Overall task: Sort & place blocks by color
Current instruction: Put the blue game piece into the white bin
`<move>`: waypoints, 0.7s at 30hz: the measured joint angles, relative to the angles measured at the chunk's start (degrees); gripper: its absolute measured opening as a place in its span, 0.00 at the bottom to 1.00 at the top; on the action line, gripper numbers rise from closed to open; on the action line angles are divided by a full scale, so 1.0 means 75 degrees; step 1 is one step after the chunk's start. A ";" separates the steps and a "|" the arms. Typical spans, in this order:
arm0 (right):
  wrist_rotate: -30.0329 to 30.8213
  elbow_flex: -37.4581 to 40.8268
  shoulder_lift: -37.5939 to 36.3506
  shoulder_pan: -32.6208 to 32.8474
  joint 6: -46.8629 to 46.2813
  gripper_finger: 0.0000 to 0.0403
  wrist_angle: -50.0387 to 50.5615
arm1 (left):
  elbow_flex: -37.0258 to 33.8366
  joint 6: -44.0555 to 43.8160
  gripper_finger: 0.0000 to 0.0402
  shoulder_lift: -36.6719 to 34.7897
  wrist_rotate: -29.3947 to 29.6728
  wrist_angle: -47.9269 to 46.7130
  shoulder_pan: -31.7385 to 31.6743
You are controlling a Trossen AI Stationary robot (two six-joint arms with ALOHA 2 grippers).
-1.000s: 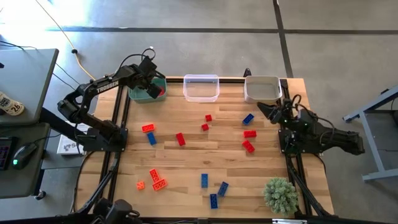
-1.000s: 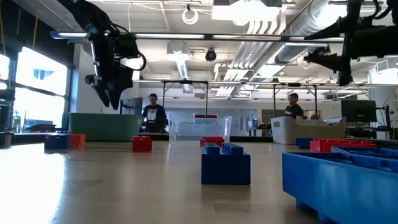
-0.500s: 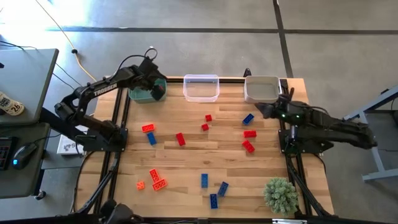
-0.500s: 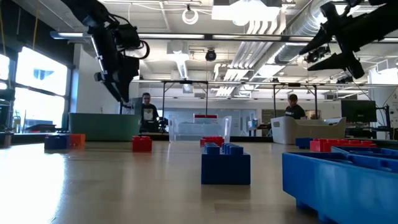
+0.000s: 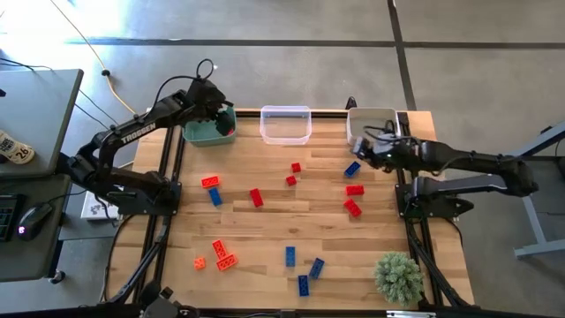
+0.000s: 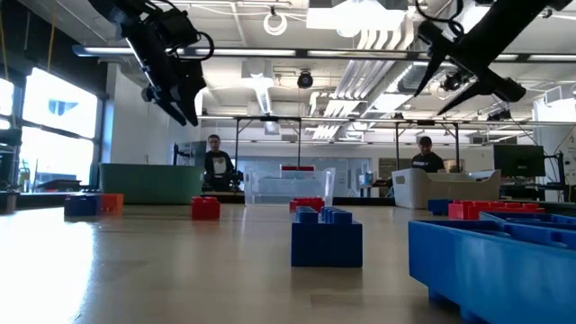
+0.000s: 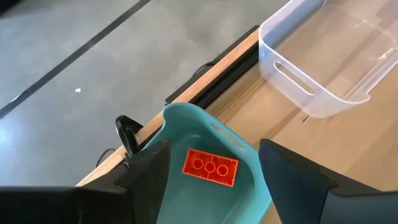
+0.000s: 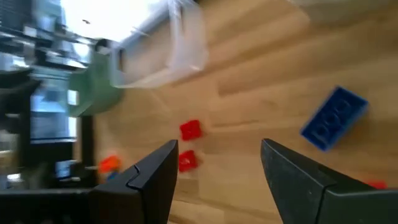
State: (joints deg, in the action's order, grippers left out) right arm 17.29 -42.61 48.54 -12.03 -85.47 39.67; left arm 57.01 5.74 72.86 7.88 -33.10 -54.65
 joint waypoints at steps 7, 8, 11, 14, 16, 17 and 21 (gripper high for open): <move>-0.0166 -0.0140 0.1194 0.0002 -0.1205 0.54 0.0451 | 0.0000 -0.0009 0.58 -0.0005 0.0008 -0.0001 0.0000; -0.0167 -0.0108 0.1351 0.0001 -0.1337 0.54 0.0459 | 0.0000 -0.0012 0.58 -0.0005 0.0007 -0.0001 0.0000; -0.0167 -0.0088 0.1796 -0.0001 -0.1641 0.54 0.0649 | 0.0000 -0.0019 0.58 -0.0005 0.0009 0.0001 0.0000; -0.0176 -0.0088 0.2217 -0.0001 -0.1795 0.54 0.0987 | 0.0000 -0.0017 0.58 -0.0005 0.0011 0.0001 0.0000; -0.0173 -0.0088 0.2506 -0.0001 -0.1862 0.54 0.1057 | 0.0000 -0.0017 0.58 -0.0005 0.0011 0.0001 0.0000; -0.0169 -0.0088 0.2666 -0.0001 -0.1922 0.54 0.1061 | 0.0000 -0.0017 0.58 -0.0005 0.0011 0.0002 0.0000; -0.0031 -0.0088 0.3269 -0.0001 -0.2172 0.54 0.1055 | 0.0000 -0.0019 0.58 -0.0005 0.0014 0.0005 0.0000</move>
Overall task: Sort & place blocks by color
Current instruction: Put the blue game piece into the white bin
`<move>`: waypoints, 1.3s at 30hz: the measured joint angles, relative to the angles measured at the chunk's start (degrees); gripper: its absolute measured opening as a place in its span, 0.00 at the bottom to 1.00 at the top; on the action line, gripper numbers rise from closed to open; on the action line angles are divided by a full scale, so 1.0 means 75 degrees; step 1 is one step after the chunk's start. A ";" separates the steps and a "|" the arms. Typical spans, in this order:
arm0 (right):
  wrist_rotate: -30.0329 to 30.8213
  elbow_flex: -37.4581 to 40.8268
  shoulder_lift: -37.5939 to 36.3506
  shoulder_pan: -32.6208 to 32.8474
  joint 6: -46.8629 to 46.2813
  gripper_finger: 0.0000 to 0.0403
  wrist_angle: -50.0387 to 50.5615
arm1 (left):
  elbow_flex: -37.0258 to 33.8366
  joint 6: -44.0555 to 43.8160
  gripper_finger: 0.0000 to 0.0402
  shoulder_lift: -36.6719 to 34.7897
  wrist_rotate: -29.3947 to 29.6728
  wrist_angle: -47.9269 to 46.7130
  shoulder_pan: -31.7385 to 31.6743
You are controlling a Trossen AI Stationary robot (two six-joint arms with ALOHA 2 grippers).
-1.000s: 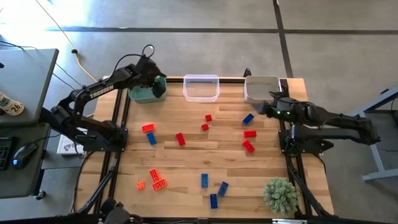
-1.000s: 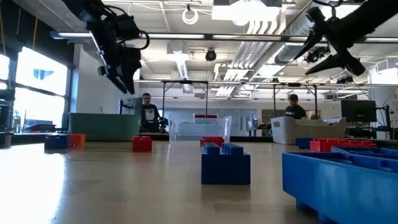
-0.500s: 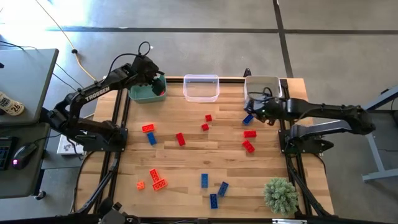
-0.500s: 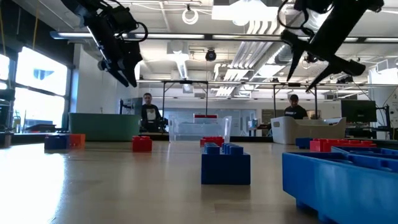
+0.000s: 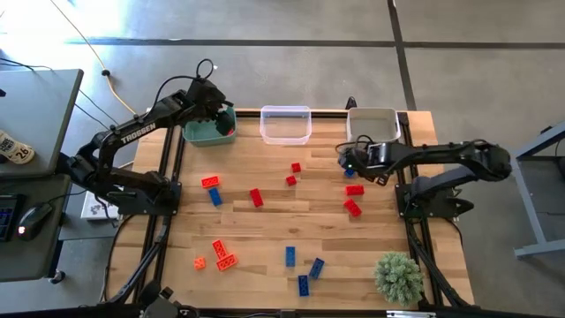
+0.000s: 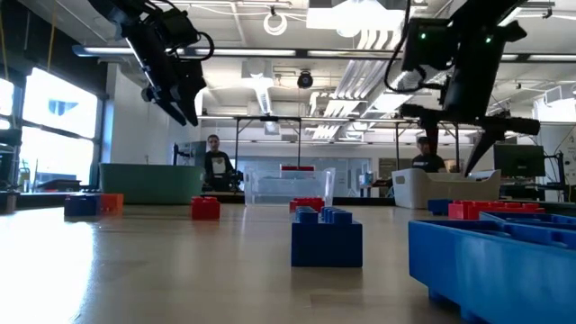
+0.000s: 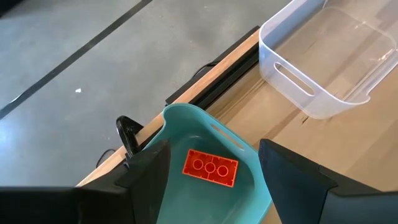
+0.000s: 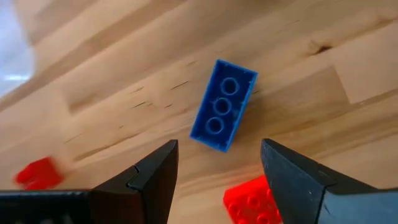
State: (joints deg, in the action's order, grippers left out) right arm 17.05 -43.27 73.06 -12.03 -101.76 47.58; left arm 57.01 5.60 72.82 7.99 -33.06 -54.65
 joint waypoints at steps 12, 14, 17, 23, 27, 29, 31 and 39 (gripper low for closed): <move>0.0389 0.0000 0.1258 0.0000 -0.0857 0.54 -0.0465 | 0.0000 0.0017 0.58 0.0000 0.0017 0.0000 0.0000; 0.0386 0.0003 0.1409 -0.0035 -0.0862 0.54 -0.0545 | 0.0000 0.0020 0.58 0.0000 0.0017 0.0000 0.0000; 0.0337 0.0003 0.1636 -0.0150 -0.0853 0.54 -0.0670 | 0.0000 0.0019 0.58 0.0000 0.0017 0.0000 0.0000; 0.0293 0.0009 0.2018 -0.0431 -0.0785 0.54 -0.0771 | 0.0000 0.0014 0.58 0.0000 0.0016 0.0000 0.0000; 0.0055 0.0009 0.2263 -0.0581 -0.0365 0.51 -0.0956 | 0.0000 0.0014 0.58 0.0000 0.0015 0.0000 0.0000; -0.0045 0.0009 0.2352 -0.0630 -0.0078 0.47 -0.1006 | 0.0000 0.0001 0.58 0.0000 0.0001 -0.0001 0.0000; -0.0091 0.0006 0.2399 -0.0662 0.0225 0.39 -0.1016 | 0.0000 -0.0001 0.58 0.0000 -0.0033 -0.0003 0.0002; -0.0122 -0.0041 0.2184 -0.0676 0.1509 0.27 -0.1062 | 0.0000 0.0005 0.58 0.0000 -0.0046 -0.0009 0.0111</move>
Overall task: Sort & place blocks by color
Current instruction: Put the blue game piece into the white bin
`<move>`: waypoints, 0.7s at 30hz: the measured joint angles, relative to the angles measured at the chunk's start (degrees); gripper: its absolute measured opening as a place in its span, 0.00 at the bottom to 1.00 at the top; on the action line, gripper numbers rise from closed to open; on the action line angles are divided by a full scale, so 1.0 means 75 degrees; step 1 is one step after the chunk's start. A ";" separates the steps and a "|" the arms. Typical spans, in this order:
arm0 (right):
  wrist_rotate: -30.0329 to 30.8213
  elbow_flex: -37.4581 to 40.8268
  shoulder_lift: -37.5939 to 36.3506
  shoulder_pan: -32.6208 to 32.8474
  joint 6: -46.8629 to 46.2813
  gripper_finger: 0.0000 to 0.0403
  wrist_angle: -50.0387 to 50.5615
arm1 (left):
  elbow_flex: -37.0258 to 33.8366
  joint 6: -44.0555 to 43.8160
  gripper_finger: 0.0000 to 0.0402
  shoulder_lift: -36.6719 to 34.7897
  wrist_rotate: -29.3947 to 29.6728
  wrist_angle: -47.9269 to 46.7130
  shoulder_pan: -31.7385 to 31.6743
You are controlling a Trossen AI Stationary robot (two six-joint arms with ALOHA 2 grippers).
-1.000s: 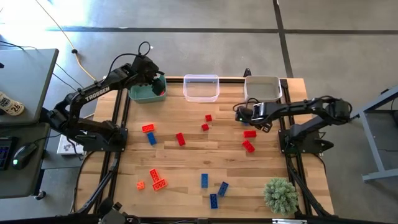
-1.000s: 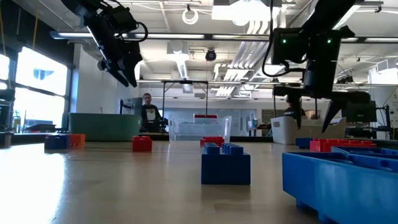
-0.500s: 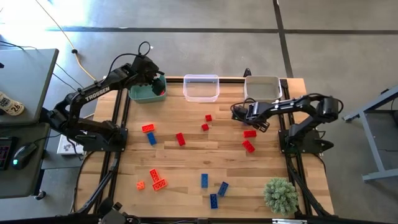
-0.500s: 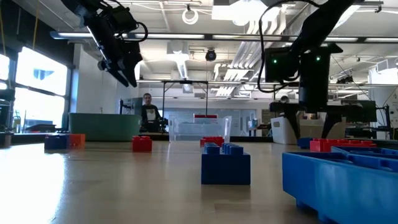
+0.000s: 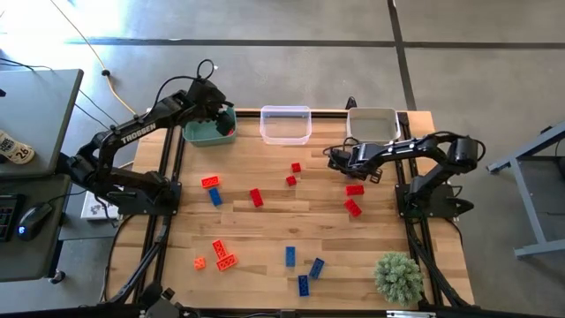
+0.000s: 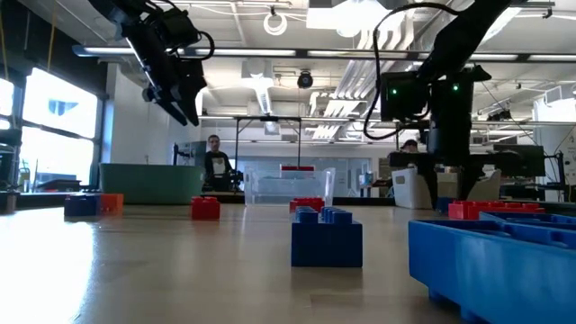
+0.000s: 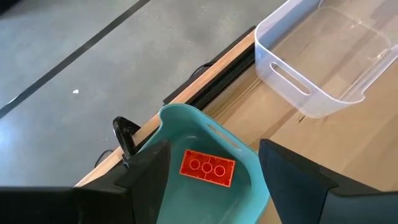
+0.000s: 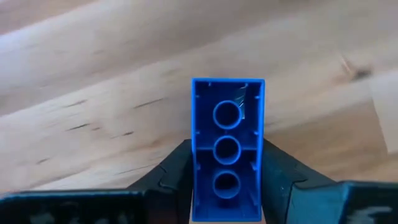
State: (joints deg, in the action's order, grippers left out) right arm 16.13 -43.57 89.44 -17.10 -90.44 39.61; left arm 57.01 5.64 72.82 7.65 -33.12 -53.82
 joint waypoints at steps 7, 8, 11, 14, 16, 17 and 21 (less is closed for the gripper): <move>0.0504 -0.0568 -0.0498 -0.0128 0.1763 0.27 0.0027 | 0.0000 0.0061 0.58 0.0000 0.0014 -0.0031 0.0247; 0.0589 -0.0683 -0.0567 -0.0190 0.2046 0.27 0.0024 | 0.0000 0.0038 0.58 0.0000 0.0014 -0.0063 0.0304; 0.0757 -0.1021 -0.0807 -0.0458 0.2995 0.28 0.0055 | 0.0000 -0.0216 0.58 0.0000 -0.0011 -0.0173 0.0532; 0.0983 -0.1439 -0.1012 -0.0853 0.4080 0.28 0.0162 | 0.0000 -0.0446 0.58 0.0000 -0.0129 -0.0366 0.0811; 0.1054 -0.1743 -0.1095 -0.1189 0.4838 0.28 0.0300 | 0.0000 -0.0711 0.58 0.0000 -0.0199 -0.0504 0.1018; 0.1052 -0.1898 -0.1129 -0.1387 0.5220 0.28 0.0346 | 0.0000 -0.0884 0.58 0.0000 -0.0200 -0.0583 0.1131; 0.1059 -0.2500 -0.1141 -0.2145 0.6578 0.28 0.0726 | 0.0000 -0.1472 0.58 0.0000 -0.0217 -0.0899 0.1637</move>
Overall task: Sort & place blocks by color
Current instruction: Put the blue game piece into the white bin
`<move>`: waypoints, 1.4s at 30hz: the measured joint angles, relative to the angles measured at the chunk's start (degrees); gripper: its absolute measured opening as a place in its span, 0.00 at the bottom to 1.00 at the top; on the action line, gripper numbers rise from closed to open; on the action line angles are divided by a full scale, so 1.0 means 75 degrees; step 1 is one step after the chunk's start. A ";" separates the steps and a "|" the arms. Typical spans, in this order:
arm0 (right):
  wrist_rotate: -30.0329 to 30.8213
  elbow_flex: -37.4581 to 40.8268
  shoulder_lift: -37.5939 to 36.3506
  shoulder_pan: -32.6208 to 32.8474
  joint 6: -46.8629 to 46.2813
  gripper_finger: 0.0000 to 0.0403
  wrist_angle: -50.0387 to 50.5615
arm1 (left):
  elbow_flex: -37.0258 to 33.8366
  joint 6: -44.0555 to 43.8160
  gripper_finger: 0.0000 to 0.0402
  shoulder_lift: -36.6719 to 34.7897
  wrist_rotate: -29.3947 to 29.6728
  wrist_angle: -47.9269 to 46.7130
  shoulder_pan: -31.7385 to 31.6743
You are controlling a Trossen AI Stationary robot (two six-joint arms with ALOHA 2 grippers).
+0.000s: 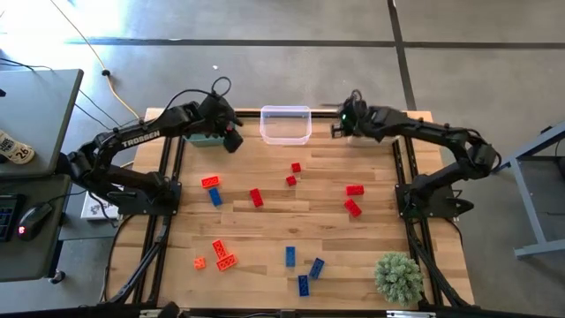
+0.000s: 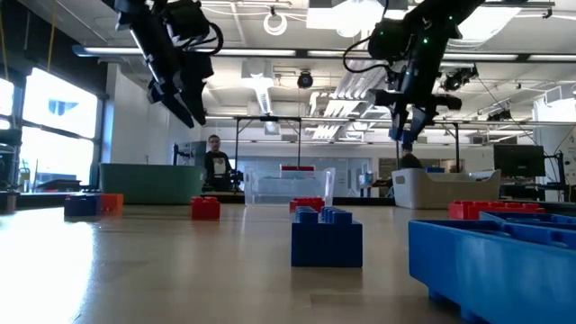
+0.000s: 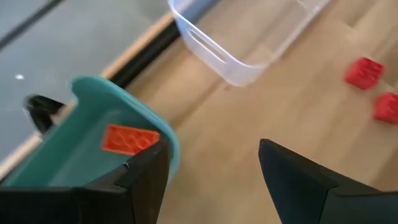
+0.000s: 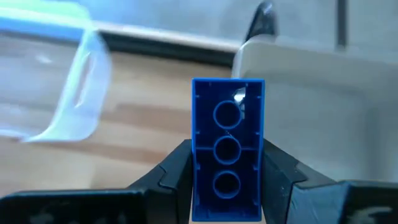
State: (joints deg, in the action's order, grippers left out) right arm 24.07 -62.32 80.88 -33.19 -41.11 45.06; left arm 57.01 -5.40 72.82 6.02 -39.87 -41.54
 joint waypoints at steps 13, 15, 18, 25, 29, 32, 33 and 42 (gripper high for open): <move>-0.0822 0.0519 0.0023 -0.2620 0.2411 0.28 0.0220 | 0.0000 -0.1831 0.58 0.0000 -0.0089 -0.1108 0.1981; -0.0879 0.0666 0.0023 -0.2875 0.2726 0.28 -0.0024 | 0.0000 -0.2079 0.58 0.0000 -0.0207 -0.1256 0.2312; -0.1261 0.0872 0.0023 -0.3235 0.3114 0.28 -0.0570 | 0.0000 -0.2397 0.58 0.0000 -0.0362 -0.1534 0.2802; -0.2090 0.1084 0.0023 -0.3769 0.3776 0.28 -0.1342 | 0.0000 -0.3142 0.58 0.0000 -0.0579 -0.2101 0.4108; -0.2643 0.1084 0.0023 -0.3950 0.4021 0.28 -0.1351 | 0.0000 -0.2544 0.58 0.0003 -0.0549 -0.2058 0.4764; -0.2850 0.1084 0.0023 -0.4031 0.4197 0.30 -0.1233 | 0.0000 -0.1652 0.58 0.0003 -0.0533 -0.1935 0.5052; -0.2851 0.1084 0.0023 -0.4028 0.4274 0.31 -0.1194 | 0.0000 -0.1324 0.58 0.0003 -0.0525 -0.1829 0.5096; -0.2848 0.1084 0.0023 -0.4007 0.4311 0.46 -0.1126 | 0.0000 0.0688 0.58 0.0060 -0.0484 -0.0511 0.4894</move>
State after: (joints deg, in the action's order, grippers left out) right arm 2.72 -54.19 81.06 -63.24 -8.77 36.62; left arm 57.01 -0.24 73.26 2.39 -43.70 -4.84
